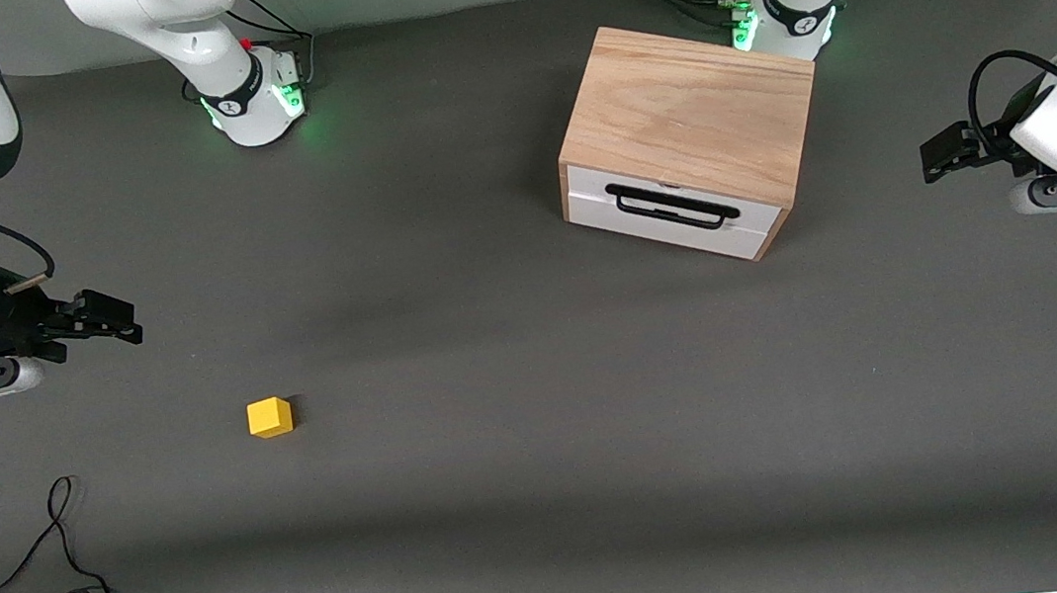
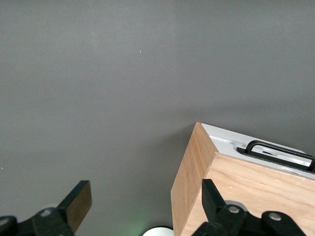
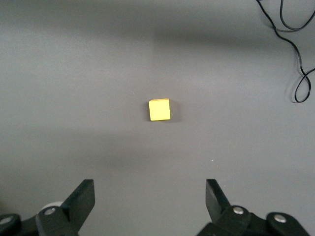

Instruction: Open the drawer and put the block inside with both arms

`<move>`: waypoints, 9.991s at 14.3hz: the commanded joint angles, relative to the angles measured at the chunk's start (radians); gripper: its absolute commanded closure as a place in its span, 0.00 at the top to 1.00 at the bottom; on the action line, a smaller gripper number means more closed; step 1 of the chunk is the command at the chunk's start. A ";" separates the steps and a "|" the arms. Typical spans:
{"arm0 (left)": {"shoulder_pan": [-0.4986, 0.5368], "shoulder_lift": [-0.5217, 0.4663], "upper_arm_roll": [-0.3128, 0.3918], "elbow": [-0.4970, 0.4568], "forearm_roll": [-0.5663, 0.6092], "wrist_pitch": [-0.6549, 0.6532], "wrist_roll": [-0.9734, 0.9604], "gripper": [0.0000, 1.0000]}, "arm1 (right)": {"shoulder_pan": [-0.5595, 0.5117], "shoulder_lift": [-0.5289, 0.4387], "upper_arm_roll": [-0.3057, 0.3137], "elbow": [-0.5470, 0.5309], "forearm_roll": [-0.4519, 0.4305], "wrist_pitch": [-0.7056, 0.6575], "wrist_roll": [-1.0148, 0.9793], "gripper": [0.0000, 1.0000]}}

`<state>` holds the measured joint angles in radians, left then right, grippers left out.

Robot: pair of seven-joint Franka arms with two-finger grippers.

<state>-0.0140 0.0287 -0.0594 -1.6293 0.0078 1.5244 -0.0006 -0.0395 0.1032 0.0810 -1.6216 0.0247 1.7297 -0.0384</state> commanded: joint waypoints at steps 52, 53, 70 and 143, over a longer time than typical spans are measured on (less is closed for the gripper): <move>-0.307 0.408 -0.241 -0.053 0.058 0.260 -1.791 1.00 | 0.007 0.000 -0.001 -0.014 -0.022 0.008 0.022 1.00; -0.304 0.405 -0.241 -0.072 0.058 0.266 -1.771 1.00 | 0.007 0.000 -0.001 -0.014 -0.022 0.008 0.023 1.00; -0.316 0.430 -0.243 -0.135 0.055 0.327 -1.767 1.00 | 0.003 0.052 -0.001 -0.015 -0.022 0.054 0.014 1.00; 0.206 -0.029 -0.163 -0.058 0.017 0.022 0.064 1.00 | 0.024 0.537 -0.001 -0.127 -0.051 0.567 0.092 0.70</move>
<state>0.1636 0.0562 -0.2338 -1.6437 0.0486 1.5449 -0.0723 -0.0150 0.6441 0.0817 -1.7404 -0.0424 2.2742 0.0477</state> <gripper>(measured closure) 0.000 0.088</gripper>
